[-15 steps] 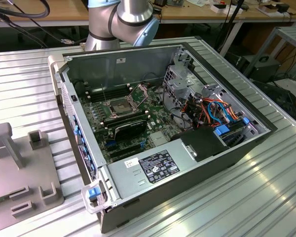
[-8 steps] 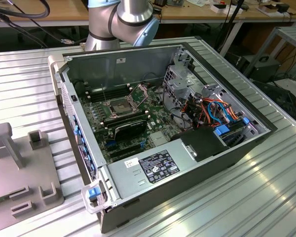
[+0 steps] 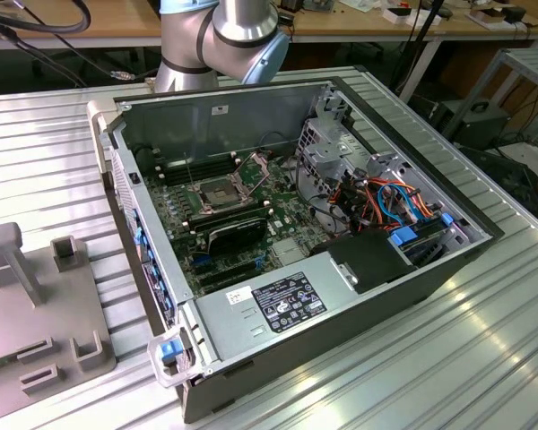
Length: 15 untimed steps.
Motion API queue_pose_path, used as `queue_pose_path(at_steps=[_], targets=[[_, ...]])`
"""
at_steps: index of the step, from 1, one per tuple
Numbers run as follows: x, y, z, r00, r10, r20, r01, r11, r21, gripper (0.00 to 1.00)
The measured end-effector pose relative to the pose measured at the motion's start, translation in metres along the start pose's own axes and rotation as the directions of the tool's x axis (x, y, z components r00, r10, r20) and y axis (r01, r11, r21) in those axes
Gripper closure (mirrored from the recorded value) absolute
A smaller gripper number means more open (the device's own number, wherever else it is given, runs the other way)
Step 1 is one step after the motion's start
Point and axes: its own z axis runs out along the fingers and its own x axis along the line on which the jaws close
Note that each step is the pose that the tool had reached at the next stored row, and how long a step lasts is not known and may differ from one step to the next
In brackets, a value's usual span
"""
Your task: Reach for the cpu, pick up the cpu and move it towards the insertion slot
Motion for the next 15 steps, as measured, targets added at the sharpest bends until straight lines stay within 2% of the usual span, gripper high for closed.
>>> queue_pose_path(at_steps=[3,4,5,6,10,15], targets=[[-0.0001,0.0000,0.0001,1.0000,0.000,0.0011,0.000,1.0000,0.0003,0.34],[0.0005,-0.0002,0.0036,0.9998,-0.001,0.0205,0.001,1.0000,0.0019,0.34],[0.0005,-0.0006,0.0172,0.9996,-0.002,0.0272,0.001,1.0000,0.0017,0.34],[0.0004,-0.0008,0.0242,0.9995,-0.002,0.0309,0.002,1.0000,0.0015,0.34],[0.0005,-0.0041,0.0273,0.9994,-0.014,0.0327,0.014,0.9999,0.0019,0.34],[0.0003,-0.0056,0.0315,0.9966,-0.076,0.0309,0.076,0.9971,0.0042,0.34]])
